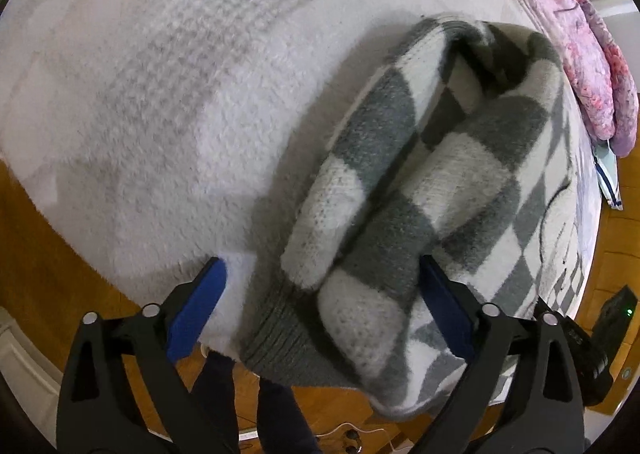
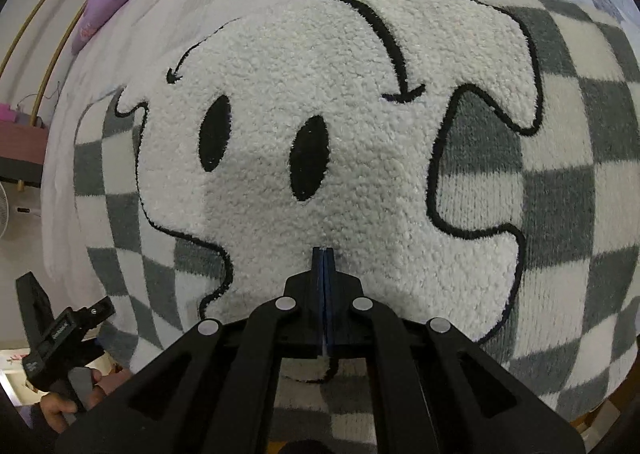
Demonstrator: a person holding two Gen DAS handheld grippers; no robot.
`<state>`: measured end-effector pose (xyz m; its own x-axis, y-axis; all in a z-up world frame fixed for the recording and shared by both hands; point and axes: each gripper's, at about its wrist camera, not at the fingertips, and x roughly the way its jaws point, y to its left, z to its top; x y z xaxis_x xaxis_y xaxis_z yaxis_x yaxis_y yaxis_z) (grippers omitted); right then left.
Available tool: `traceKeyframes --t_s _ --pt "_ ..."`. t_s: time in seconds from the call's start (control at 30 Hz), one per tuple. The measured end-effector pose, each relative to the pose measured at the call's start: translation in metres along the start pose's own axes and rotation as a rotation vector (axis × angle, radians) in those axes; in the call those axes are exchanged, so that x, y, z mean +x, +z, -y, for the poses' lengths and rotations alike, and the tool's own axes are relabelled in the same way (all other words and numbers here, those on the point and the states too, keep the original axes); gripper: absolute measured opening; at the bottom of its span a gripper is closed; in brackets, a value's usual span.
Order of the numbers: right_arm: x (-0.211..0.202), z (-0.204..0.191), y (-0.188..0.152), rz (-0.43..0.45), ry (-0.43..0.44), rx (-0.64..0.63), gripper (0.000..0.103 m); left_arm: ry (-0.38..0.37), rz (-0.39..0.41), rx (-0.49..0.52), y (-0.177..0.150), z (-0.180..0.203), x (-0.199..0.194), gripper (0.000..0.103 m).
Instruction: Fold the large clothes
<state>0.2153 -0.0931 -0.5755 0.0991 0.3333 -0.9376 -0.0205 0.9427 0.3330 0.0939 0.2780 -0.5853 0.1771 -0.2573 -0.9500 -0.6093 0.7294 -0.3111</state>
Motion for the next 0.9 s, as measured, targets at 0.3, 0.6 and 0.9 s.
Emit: traceKeyframes --t_s 0.3,0.6,0.9 --pt "-0.003 0.006 -0.049 -0.029 0.030 0.085 0.000 -0.013 -0.040 -0.023 -0.006 -0.014 -0.001 0.097" --pt "-0.012 0.005 -0.048 -0.028 0.024 0.076 0.002 -0.060 -0.086 0.080 0.001 -0.001 -0.014 0.042" --pt "-0.046 -0.075 -0.068 0.054 0.199 -0.051 0.020 -0.133 -0.064 0.193 -0.014 0.026 -0.068 0.029"
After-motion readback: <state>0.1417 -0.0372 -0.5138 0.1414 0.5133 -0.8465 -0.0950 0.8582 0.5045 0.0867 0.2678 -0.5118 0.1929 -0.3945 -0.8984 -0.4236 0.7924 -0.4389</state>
